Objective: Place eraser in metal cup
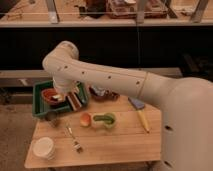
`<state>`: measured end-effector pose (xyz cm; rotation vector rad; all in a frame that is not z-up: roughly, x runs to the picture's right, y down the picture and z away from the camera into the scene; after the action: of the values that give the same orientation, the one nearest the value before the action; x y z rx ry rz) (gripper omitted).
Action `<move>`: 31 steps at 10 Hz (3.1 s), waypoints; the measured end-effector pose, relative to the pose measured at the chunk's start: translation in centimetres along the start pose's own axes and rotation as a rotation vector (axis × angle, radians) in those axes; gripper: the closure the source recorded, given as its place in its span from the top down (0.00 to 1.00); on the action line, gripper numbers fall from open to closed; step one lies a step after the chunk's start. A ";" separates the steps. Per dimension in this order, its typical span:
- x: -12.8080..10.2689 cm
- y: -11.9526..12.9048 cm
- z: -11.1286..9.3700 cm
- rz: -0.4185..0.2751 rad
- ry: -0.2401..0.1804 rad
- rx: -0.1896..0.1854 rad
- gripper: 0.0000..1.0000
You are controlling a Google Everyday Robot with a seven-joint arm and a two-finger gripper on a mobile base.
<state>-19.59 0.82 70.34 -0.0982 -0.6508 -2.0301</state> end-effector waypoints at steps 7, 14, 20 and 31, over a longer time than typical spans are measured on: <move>4.2 -6.0 6.1 -0.251 -0.093 0.105 0.00; 2.9 -9.2 9.6 -0.346 -0.169 0.107 0.00; 2.2 -11.1 11.8 -0.397 -0.216 0.088 0.00; 0.9 -12.0 13.6 -0.427 -0.285 0.093 0.80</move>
<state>-32.60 11.37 77.35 -0.2114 -1.0121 -2.4143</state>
